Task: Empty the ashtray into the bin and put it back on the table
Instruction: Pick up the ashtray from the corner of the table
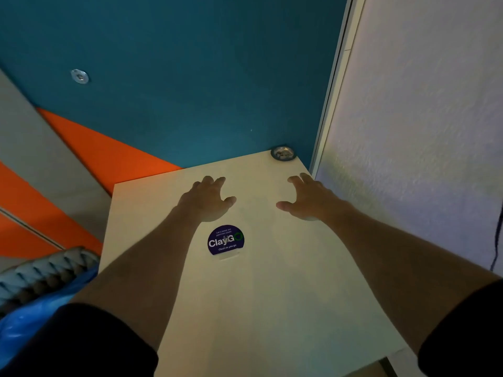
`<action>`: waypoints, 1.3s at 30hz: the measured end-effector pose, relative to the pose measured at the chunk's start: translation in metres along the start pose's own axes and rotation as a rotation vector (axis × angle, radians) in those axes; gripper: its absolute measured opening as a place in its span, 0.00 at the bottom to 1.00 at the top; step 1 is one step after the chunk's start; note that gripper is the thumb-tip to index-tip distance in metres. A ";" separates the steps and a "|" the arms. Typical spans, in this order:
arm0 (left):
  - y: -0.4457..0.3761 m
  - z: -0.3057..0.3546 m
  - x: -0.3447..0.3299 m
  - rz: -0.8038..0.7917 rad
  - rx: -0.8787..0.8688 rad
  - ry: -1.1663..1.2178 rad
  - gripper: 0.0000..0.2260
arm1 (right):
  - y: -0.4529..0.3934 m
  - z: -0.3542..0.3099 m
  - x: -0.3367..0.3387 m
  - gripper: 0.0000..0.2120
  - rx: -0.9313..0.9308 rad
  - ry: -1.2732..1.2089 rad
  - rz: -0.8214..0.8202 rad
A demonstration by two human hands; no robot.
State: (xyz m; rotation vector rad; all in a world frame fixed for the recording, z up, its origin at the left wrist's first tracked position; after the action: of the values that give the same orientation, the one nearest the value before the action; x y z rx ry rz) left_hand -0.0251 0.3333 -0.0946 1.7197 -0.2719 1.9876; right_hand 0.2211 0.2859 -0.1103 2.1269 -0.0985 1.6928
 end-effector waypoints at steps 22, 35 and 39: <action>-0.305 -0.007 -0.134 -0.168 0.035 0.017 0.39 | -0.329 0.055 -0.061 0.40 -0.015 -0.180 -0.200; -0.395 -0.015 -0.172 -0.332 0.027 0.011 0.44 | -0.439 0.063 -0.095 0.16 -0.299 -0.654 -0.213; -0.404 -0.014 -0.174 -0.374 0.041 -0.008 0.47 | -0.457 0.062 -0.101 0.13 -0.469 -0.976 -0.286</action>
State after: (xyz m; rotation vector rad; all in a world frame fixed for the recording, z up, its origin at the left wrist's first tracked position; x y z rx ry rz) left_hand 0.1731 0.6460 -0.3329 1.6614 0.0858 1.7222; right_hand 0.3930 0.6584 -0.3431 2.2319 -0.3985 0.3152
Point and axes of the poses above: each hand's wrist, its own y-axis away from the middle knuckle, its own x-axis out of the back of the hand, z = x × y, the point moved 2 cm from there along -y, towards the middle knuckle, and after that the axes turned 13 degrees about -x, right-handed, at the moved point
